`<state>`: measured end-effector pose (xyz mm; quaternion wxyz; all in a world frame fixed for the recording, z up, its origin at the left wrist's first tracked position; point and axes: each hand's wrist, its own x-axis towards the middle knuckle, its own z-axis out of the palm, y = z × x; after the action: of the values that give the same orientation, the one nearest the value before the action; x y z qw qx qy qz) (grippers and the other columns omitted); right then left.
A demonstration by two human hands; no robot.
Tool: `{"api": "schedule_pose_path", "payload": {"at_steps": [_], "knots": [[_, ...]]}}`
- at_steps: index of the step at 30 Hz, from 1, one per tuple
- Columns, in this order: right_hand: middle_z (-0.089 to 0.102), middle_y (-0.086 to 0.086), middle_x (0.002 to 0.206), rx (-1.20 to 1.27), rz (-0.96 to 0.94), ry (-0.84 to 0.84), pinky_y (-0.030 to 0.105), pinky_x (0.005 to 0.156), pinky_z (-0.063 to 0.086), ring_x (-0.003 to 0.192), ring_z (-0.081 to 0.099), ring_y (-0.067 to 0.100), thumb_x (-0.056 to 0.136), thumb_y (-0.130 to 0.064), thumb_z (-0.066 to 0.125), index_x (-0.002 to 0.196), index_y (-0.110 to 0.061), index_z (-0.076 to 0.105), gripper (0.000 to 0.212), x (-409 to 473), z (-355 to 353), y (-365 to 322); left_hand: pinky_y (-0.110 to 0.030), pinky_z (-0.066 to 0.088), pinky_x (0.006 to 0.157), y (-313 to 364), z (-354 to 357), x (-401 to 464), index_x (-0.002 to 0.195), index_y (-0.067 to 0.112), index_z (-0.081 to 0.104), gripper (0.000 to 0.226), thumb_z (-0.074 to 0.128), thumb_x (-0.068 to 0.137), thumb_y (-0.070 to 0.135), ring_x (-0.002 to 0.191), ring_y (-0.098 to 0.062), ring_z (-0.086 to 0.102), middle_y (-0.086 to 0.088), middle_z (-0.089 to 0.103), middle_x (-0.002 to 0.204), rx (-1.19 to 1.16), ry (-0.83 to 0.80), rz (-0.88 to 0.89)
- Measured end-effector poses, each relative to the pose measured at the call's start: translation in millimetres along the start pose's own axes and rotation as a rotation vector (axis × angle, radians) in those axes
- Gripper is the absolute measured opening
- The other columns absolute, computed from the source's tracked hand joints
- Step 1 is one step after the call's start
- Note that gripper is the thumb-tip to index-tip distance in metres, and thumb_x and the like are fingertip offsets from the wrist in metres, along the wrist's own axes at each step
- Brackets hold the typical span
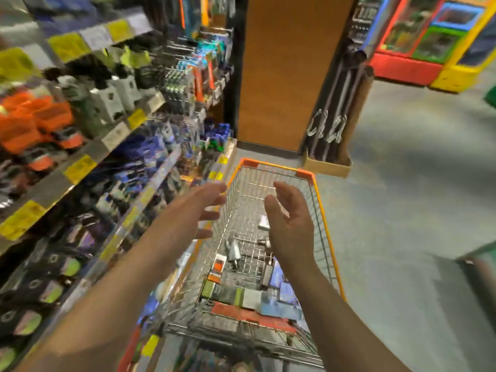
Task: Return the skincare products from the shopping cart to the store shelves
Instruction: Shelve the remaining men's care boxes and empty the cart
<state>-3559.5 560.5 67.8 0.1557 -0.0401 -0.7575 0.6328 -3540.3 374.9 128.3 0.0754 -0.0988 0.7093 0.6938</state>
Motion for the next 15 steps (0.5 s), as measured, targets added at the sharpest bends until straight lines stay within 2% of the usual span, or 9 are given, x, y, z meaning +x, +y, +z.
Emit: {"api": "schedule_pose_path", "payload": {"at_steps": [3, 5, 8, 10, 13, 15], "knots": [[0.065, -0.015, 0.13, 0.017, 0.077, 0.045, 0.029, 0.099, 0.047, 0.124, 0.059, 0.003, 0.099, -0.029, 0.068, 0.115, -0.052, 0.061, 0.029, 8, -27, 27, -0.052, 0.054, 0.095, -14, 29, 17, 0.106, 0.038, 0.077, 0.027, 0.052, 0.101, 0.047, 0.105, -0.023, 0.071, 0.006, 0.077, 0.109, -0.025, 0.032, -0.022], [0.064, -0.016, 0.129, 0.029, 0.127, 0.056, 0.026, 0.096, 0.047, 0.123, 0.059, 0.004, 0.099, -0.028, 0.068, 0.114, -0.054, 0.061, 0.031, 14, -39, 48, -0.051, 0.054, 0.093, -24, 47, 28, 0.104, 0.038, 0.077, 0.028, 0.053, 0.097, 0.052, 0.102, -0.021, 0.071, 0.007, 0.078, 0.106, -0.023, 0.03, -0.06], [0.064, -0.018, 0.128, 0.024, 0.2, 0.071, 0.033, 0.101, 0.05, 0.12, 0.06, 0.002, 0.098, -0.034, 0.069, 0.111, -0.06, 0.061, 0.03, 23, -52, 82, -0.048, 0.055, 0.089, -39, 71, 42, 0.105, 0.036, 0.076, 0.054, 0.055, 0.068, 0.069, 0.094, -0.017, 0.07, 0.01, 0.078, 0.101, -0.011, 0.021, -0.134], [0.062, -0.016, 0.133, 0.025, 0.253, 0.041, 0.036, 0.104, 0.05, 0.121, 0.058, -0.003, 0.1, -0.034, 0.067, 0.115, -0.06, 0.06, 0.03, 28, -55, 103, -0.047, 0.055, 0.087, -50, 80, 53, 0.103, 0.036, 0.076, 0.064, 0.055, 0.056, 0.074, 0.097, -0.019, 0.071, 0.009, 0.078, 0.103, -0.007, 0.041, -0.173], [0.058, -0.016, 0.138, 0.003, 0.341, -0.015, 0.037, 0.106, 0.05, 0.113, 0.056, -0.014, 0.101, -0.038, 0.064, 0.126, -0.054, 0.059, 0.03, 36, -53, 138, -0.043, 0.056, 0.083, -67, 87, 66, 0.108, 0.034, 0.073, 0.063, 0.056, 0.061, 0.073, 0.102, -0.018, 0.071, 0.008, 0.077, 0.107, 0.014, 0.08, -0.233], [0.058, -0.017, 0.141, 0.006, 0.386, -0.032, 0.039, 0.11, 0.048, 0.123, 0.056, -0.004, 0.1, -0.042, 0.064, 0.133, -0.049, 0.061, 0.034, 38, -49, 158, -0.042, 0.056, 0.084, -79, 90, 73, 0.111, 0.032, 0.072, 0.059, 0.055, 0.067, 0.068, 0.102, -0.018, 0.071, 0.009, 0.077, 0.107, 0.036, 0.093, -0.277]]}}
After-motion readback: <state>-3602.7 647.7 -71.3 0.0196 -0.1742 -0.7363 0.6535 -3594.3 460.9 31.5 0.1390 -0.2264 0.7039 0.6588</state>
